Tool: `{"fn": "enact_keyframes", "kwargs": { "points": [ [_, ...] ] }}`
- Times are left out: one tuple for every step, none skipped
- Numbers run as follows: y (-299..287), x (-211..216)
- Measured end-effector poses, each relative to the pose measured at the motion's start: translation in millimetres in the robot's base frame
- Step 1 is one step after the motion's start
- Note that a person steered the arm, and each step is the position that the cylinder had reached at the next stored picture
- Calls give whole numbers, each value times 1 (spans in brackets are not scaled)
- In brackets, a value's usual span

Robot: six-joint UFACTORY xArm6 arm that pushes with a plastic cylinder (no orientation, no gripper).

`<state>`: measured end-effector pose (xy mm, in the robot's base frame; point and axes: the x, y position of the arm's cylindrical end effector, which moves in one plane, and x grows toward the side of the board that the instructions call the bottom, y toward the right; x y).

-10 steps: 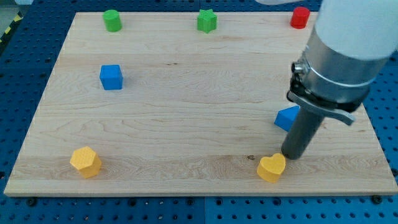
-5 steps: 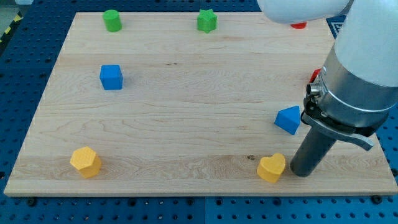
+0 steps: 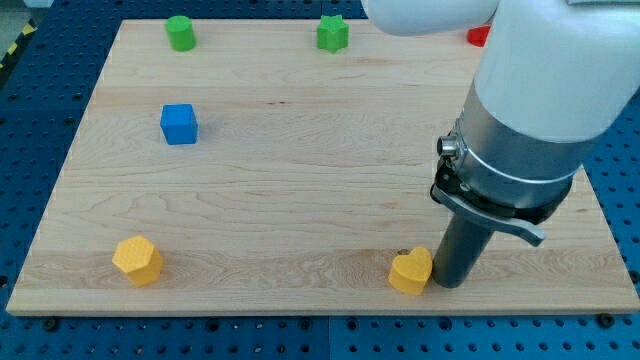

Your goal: Push the yellow heart to the bottom center of the board

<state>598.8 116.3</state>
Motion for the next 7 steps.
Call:
{"fn": "enact_keyframes", "kwargs": {
  "points": [
    [0,6],
    [0,6],
    [-1,1],
    [-8,-1],
    [-13,-1],
    [-28,-1],
    [-45,-1]
  ]
}}
